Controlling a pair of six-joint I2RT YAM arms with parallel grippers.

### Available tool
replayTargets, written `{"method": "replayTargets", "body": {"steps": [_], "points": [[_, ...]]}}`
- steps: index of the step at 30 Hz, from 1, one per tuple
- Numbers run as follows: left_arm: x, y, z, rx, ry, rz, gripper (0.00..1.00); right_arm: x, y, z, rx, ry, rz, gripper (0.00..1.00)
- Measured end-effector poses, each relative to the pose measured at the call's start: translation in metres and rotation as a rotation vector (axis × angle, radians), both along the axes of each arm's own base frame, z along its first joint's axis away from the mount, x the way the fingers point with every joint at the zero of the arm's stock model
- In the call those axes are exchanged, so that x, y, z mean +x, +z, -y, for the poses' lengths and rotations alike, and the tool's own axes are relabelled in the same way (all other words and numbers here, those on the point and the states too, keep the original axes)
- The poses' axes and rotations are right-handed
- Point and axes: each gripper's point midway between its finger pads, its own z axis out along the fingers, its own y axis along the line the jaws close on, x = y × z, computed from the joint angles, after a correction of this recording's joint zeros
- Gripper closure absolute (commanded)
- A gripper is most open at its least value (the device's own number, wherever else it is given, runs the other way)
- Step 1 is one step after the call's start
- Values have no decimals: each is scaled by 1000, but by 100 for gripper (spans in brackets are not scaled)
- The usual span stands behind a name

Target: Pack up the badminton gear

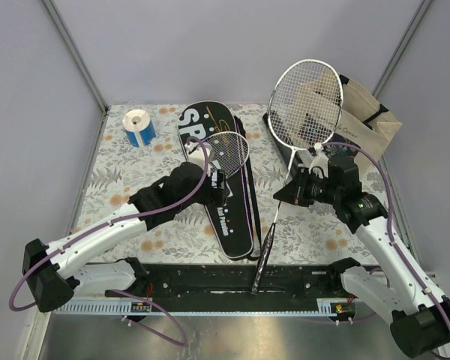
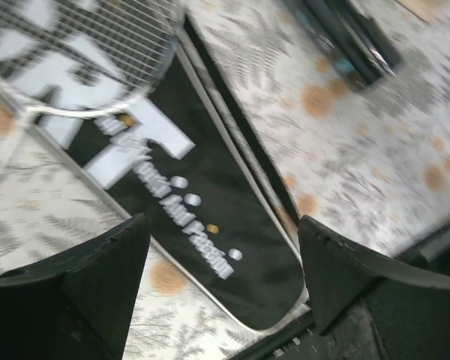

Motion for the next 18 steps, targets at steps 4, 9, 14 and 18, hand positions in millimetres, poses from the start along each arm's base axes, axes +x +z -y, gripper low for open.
{"method": "replayTargets", "body": {"steps": [4,9,14,18], "points": [[-22,-9,35,-122,-186,-67,22,3,-7,-4,0,18,-45,100],[-72,-32,69,-218,-420,-156,16,15,-2,-14,59,9,-62,100],[-115,-41,92,-270,-588,-213,17,33,10,-27,156,7,-56,100],[-120,-35,105,-322,-626,-217,22,42,23,-32,218,-9,-41,100]]}}
